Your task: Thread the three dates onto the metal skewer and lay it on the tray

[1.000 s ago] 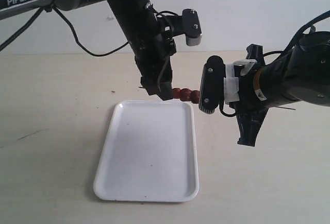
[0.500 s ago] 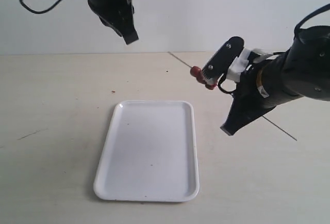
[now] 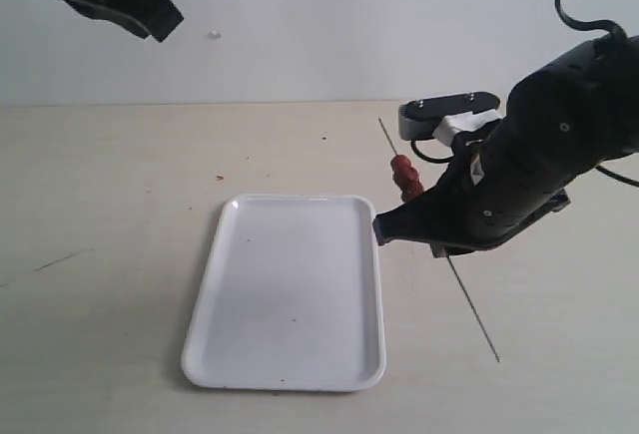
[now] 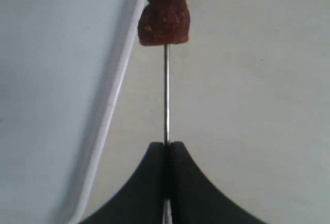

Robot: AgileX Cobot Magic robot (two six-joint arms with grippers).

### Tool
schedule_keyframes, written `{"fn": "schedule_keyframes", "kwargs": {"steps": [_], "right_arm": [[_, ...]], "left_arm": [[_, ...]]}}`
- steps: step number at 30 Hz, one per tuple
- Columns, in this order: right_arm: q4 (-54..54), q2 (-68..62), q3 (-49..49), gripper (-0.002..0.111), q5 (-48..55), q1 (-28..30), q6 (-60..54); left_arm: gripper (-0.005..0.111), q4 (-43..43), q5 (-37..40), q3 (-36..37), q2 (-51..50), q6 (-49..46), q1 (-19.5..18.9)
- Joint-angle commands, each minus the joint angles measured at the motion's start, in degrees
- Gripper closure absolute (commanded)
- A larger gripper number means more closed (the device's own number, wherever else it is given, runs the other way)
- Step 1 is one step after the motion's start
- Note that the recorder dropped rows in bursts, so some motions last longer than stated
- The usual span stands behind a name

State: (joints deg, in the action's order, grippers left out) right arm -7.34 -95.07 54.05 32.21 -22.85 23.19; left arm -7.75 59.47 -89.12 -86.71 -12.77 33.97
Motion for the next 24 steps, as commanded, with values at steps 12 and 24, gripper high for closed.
{"fn": "schedule_keyframes", "kwargs": {"steps": [12, 24], "right_arm": [[7.7, -11.2, 7.8, 0.108, -5.5, -8.5, 8.6], [10.3, -19.5, 13.8, 0.108, -7.3, -8.5, 12.9]], "left_arm": [[0.107, 2.0, -50.7, 46.7, 38.2, 13.1, -2.7], [0.107, 2.0, -62.9, 57.7, 43.4, 12.8, -4.2]]}}
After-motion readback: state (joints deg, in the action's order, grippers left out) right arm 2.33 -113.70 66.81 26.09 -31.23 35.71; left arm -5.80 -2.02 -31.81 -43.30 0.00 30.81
